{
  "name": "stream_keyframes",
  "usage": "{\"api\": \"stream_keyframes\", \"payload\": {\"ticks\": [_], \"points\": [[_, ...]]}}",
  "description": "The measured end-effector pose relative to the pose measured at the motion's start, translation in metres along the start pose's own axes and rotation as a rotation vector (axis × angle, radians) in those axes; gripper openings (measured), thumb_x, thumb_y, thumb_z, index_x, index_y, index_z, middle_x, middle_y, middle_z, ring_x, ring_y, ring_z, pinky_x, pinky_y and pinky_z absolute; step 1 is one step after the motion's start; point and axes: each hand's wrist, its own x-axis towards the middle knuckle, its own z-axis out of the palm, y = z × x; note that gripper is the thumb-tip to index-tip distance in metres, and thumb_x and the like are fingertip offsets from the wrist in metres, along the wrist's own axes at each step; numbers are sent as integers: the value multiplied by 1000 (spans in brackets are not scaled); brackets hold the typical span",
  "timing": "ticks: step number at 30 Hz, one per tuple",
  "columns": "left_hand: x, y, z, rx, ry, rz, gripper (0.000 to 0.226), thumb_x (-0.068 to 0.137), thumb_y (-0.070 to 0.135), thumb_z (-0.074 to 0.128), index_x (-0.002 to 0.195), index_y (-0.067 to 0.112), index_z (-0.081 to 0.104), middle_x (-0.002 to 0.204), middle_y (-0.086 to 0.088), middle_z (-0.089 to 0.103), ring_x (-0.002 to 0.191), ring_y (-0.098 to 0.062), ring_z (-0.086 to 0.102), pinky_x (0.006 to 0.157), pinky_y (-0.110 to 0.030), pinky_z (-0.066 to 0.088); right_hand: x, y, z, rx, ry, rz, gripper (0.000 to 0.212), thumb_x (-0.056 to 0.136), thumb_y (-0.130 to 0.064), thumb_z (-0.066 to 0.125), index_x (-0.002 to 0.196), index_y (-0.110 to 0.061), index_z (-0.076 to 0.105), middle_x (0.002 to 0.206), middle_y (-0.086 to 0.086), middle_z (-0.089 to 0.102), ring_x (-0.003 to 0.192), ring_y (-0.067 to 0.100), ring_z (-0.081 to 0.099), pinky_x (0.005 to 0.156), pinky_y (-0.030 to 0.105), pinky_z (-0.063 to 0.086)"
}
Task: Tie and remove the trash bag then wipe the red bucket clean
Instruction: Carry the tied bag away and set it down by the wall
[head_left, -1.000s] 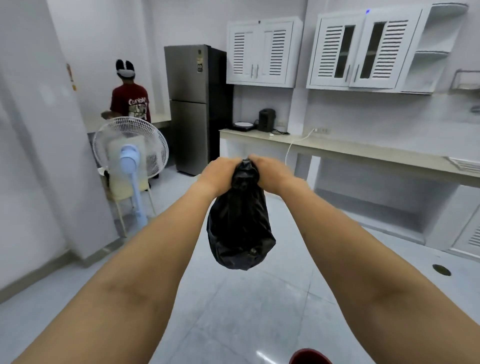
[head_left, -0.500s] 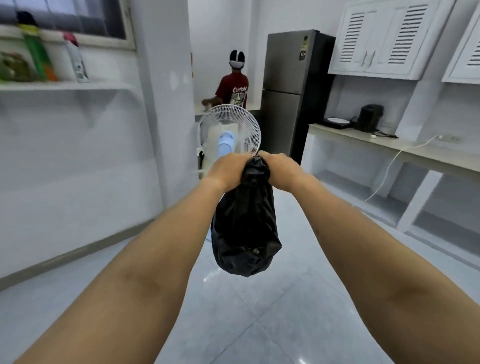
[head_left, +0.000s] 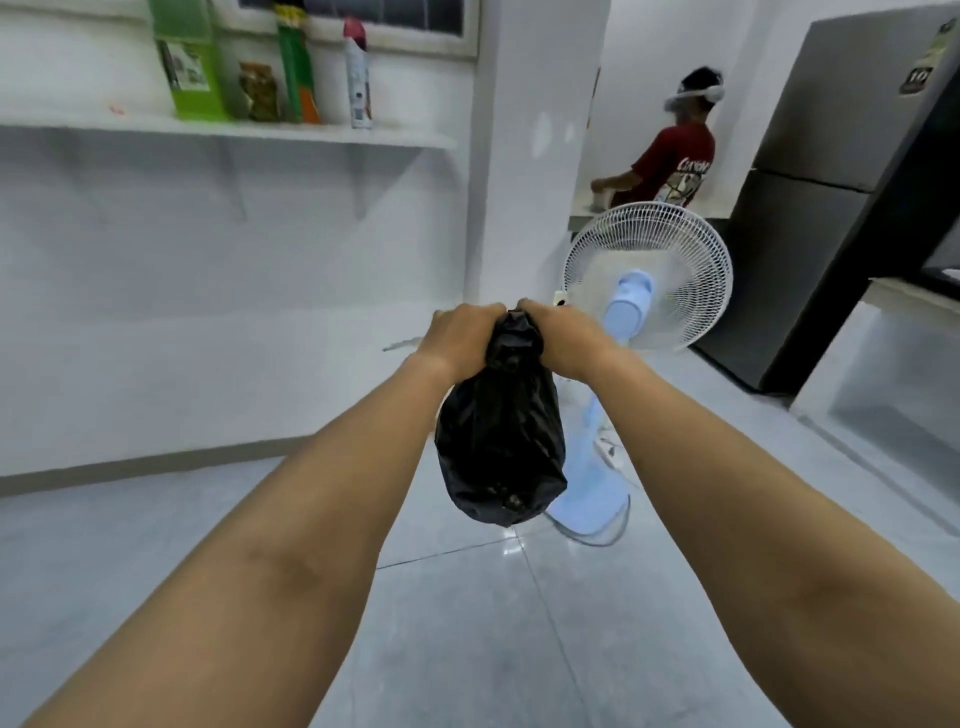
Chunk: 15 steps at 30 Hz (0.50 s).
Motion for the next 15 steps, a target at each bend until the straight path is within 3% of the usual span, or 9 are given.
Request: {"api": "stream_keyframes", "payload": {"ticks": [8, 15], "points": [[89, -116, 32, 44, -29, -97, 8, 89, 13, 45, 87, 21, 43, 87, -5, 64, 90, -34, 61, 76, -35, 32, 152, 7, 55, 83, -53, -87, 22, 89, -15, 45, 111, -14, 48, 98, 18, 65, 90, 38, 61, 66, 37, 43], [188, -216, 74, 30, -130, -45, 4, 90, 16, 46, 87, 18, 44, 91, -8, 66, 86, -33, 59, 74, -36, 39, 279, 31, 114, 144, -110, -16, 21, 90, -14, 46, 111, -14, 48, 96, 14, 65, 87, 36, 59, 74, 45, 51]]}}
